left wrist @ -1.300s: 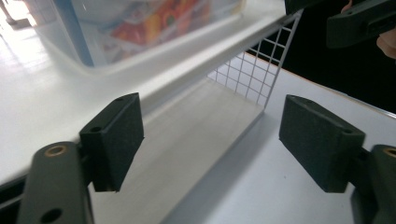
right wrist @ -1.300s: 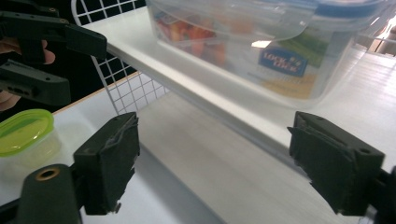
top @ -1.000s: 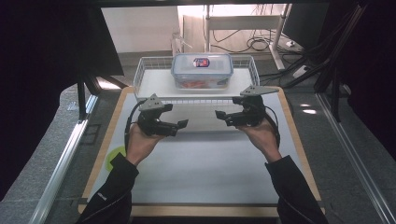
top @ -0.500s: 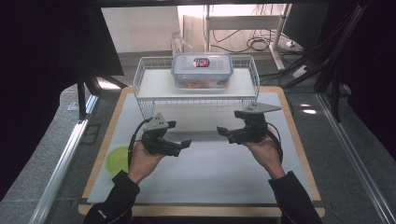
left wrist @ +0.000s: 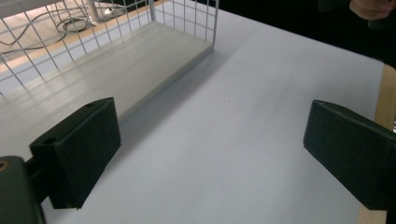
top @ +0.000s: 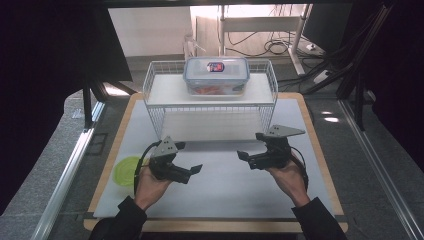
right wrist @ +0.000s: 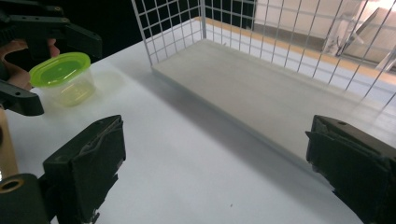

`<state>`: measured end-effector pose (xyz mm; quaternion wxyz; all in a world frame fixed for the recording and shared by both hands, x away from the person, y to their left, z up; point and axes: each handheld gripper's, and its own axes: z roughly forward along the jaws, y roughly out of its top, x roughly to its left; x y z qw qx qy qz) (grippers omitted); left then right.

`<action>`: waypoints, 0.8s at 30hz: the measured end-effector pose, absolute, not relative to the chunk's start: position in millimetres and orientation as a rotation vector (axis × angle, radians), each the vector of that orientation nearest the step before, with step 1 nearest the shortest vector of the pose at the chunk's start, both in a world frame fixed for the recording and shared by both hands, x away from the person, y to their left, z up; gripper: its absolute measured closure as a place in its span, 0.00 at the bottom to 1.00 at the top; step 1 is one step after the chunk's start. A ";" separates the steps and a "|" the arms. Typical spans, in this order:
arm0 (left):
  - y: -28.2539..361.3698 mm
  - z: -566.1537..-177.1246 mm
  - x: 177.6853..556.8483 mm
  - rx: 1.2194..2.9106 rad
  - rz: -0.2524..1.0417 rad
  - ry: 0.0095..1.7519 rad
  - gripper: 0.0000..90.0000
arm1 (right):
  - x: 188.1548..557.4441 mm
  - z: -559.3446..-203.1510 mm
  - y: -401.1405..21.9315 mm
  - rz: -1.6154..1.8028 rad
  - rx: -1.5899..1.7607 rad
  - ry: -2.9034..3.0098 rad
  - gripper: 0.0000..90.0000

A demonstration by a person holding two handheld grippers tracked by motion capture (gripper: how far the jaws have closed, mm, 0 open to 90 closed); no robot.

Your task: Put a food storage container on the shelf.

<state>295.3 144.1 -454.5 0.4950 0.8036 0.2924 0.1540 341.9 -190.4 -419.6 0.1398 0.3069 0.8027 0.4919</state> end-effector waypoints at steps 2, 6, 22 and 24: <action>145.6 -457.0 289.4 1.960 0.383 0.705 0.03 | 338.8 -422.6 -192.0 1.422 0.885 2.324 0.05; 149.9 -462.3 279.4 1.967 0.399 0.708 0.02 | 332.5 -428.3 -196.5 1.420 0.884 2.327 0.04; 160.4 -496.0 251.5 2.002 0.424 0.764 0.03 | 306.5 -455.6 -210.1 1.353 0.916 2.323 0.01; 160.7 -498.7 249.6 2.010 0.426 0.766 0.03 | 303.0 -460.3 -210.7 1.347 0.915 2.333 0.01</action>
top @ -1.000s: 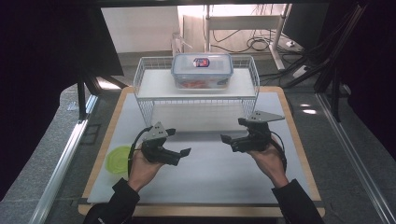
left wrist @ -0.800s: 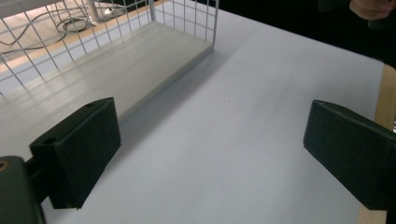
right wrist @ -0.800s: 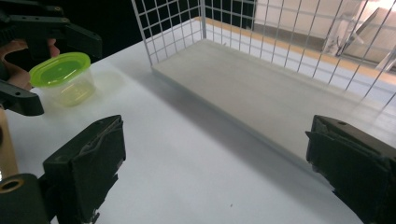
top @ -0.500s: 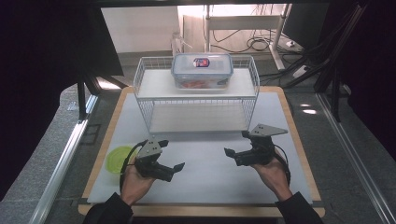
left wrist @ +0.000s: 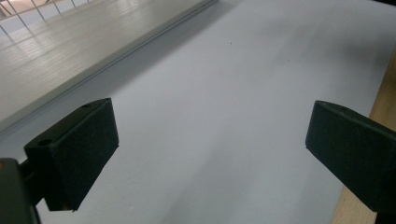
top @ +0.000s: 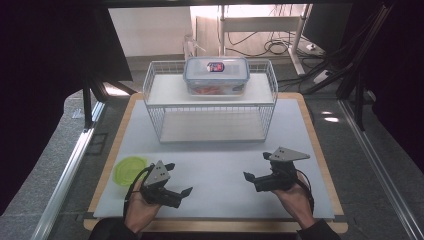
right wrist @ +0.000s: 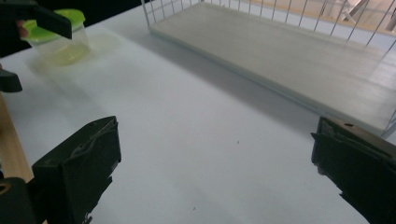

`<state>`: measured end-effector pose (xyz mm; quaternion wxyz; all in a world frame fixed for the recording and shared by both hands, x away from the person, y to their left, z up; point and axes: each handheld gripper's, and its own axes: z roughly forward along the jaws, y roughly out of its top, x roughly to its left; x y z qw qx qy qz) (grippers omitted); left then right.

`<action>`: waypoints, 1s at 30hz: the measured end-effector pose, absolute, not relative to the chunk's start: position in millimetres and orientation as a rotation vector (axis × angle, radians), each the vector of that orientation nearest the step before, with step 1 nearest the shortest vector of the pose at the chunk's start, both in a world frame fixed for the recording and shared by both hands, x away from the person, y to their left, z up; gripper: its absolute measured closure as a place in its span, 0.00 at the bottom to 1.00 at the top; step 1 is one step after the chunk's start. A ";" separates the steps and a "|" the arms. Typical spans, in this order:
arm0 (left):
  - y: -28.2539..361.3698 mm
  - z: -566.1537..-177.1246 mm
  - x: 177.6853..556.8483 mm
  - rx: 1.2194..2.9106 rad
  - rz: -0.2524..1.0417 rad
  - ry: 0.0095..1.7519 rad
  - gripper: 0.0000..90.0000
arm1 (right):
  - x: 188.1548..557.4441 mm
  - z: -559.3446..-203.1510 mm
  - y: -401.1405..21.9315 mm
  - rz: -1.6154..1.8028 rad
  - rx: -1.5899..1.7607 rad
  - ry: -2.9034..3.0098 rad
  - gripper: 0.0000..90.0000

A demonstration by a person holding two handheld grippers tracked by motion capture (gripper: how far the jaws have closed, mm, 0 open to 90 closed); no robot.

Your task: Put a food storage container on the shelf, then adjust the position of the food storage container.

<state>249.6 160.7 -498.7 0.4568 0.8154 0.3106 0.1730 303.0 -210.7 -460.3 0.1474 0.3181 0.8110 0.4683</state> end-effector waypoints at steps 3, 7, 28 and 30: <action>160.6 -504.0 246.2 2.022 0.436 0.770 0.03 | 298.5 -467.9 -211.4 1.319 0.911 2.362 0.01; 158.3 -513.0 243.6 2.060 0.425 0.783 0.03 | 294.0 -476.5 -214.8 1.287 0.918 2.385 0.01; 173.6 -499.7 252.8 2.060 0.422 0.897 0.23 | 294.5 -492.1 -219.2 1.230 0.956 2.425 0.03; 179.9 -495.9 255.4 2.042 0.412 0.910 0.33 | 294.7 -492.3 -219.0 1.230 0.955 2.426 0.03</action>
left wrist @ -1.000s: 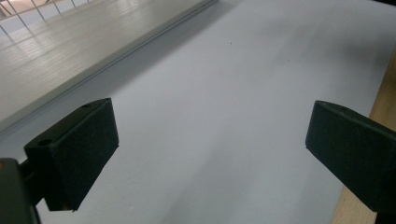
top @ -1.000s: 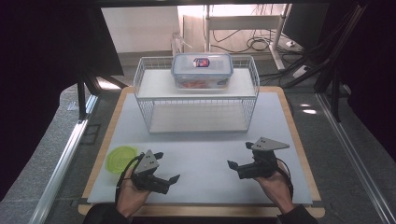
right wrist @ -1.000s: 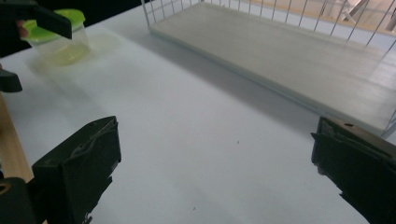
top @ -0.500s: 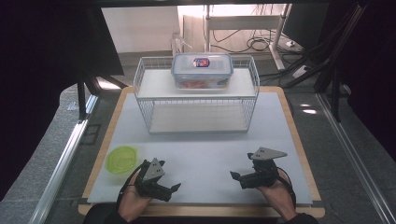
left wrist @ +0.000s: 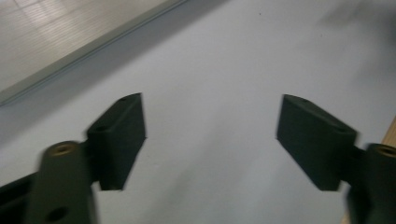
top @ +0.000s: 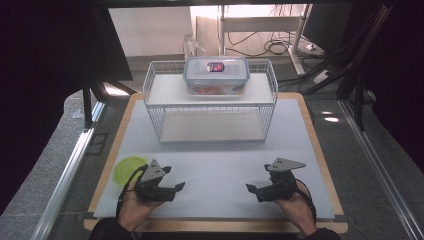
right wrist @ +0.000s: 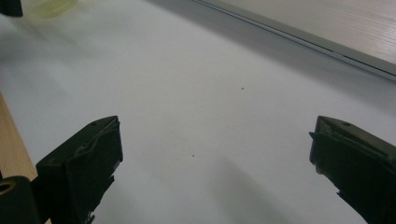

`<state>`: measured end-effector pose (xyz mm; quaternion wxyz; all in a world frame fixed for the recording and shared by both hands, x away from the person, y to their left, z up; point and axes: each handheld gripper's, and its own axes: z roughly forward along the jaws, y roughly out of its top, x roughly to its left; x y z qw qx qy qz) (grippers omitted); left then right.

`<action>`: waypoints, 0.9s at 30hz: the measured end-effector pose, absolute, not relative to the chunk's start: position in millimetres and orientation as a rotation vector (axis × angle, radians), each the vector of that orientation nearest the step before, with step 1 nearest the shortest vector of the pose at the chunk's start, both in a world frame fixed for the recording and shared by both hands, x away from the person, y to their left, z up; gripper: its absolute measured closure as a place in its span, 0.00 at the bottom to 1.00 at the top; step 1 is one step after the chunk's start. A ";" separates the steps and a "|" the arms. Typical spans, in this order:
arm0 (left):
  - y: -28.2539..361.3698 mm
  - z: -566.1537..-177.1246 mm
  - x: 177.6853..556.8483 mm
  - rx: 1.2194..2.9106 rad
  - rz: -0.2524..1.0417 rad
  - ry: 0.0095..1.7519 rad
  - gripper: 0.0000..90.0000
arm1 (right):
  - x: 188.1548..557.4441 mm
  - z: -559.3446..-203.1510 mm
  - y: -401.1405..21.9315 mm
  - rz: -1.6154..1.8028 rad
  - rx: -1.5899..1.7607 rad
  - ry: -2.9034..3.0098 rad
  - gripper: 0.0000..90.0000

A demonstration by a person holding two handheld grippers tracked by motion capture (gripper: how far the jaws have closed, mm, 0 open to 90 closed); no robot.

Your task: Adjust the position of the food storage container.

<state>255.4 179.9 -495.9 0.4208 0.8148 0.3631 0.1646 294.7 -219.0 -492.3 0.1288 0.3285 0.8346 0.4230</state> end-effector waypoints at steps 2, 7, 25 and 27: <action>186.1 -492.4 258.0 2.037 0.422 0.927 0.43 | 294.8 -492.1 -219.1 1.229 0.953 2.428 0.03; 205.1 -488.8 262.8 2.005 0.466 1.013 0.66 | 294.6 -493.1 -218.2 1.223 0.951 2.436 0.03; 276.2 -479.5 262.1 1.872 0.602 1.209 1.00 | 294.5 -498.3 -213.4 1.186 0.945 2.471 0.04; 286.3 -478.7 260.9 1.852 0.622 1.238 1.00 | 294.4 -499.0 -212.9 1.179 0.946 2.474 0.04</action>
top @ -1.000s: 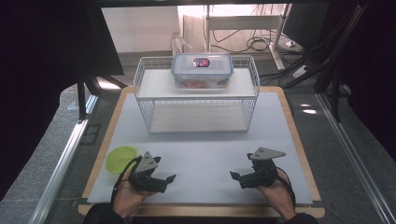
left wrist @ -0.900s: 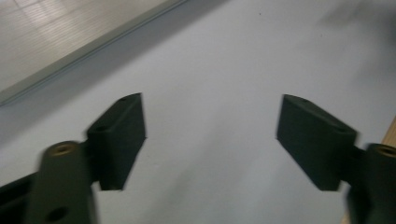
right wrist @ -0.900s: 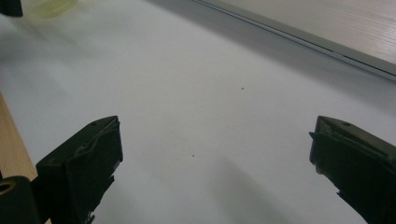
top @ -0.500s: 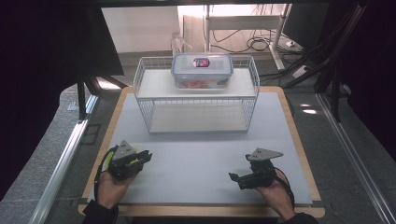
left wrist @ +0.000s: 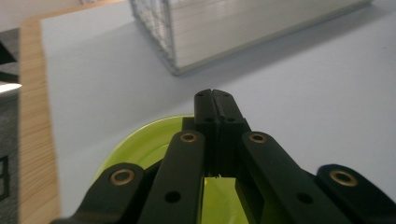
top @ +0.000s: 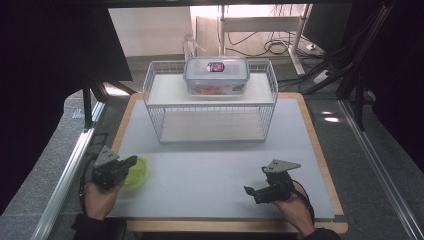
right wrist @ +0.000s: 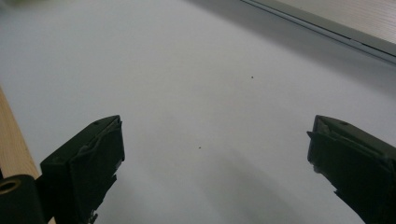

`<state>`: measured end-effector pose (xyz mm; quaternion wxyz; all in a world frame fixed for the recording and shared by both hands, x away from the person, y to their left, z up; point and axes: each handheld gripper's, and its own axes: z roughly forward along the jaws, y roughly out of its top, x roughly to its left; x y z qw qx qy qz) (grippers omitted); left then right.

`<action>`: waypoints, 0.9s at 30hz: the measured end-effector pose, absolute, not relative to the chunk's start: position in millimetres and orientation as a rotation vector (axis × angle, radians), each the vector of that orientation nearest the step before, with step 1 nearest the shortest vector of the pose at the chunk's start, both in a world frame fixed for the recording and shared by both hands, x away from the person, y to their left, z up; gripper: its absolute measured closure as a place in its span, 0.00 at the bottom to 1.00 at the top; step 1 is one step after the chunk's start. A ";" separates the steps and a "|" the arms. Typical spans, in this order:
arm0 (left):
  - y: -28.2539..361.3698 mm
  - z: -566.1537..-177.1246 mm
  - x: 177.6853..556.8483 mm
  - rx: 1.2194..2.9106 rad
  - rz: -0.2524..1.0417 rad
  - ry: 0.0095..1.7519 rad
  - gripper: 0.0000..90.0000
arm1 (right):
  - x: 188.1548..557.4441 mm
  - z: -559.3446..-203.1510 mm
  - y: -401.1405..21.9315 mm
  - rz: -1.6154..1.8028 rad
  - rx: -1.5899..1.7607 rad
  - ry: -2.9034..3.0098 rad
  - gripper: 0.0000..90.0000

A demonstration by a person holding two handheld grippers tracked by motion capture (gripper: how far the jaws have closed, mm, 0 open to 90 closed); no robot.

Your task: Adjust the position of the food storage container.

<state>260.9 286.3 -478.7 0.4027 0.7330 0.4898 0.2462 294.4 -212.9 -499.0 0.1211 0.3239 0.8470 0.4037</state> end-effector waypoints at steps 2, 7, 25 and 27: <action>296.6 -477.6 259.3 1.826 0.644 1.264 1.00 | 294.4 -499.2 -212.7 1.175 0.947 2.473 0.04; 321.0 -480.2 255.8 1.780 0.683 1.346 1.00 | 294.4 -499.4 -212.6 1.174 0.949 2.475 0.04; 342.2 -519.1 251.7 1.852 0.596 1.524 1.00 | 293.6 -500.5 -210.8 1.127 0.944 2.483 0.05; 343.3 -523.0 249.0 1.855 0.569 1.533 1.00 | 293.8 -500.8 -210.7 1.126 0.945 2.484 0.05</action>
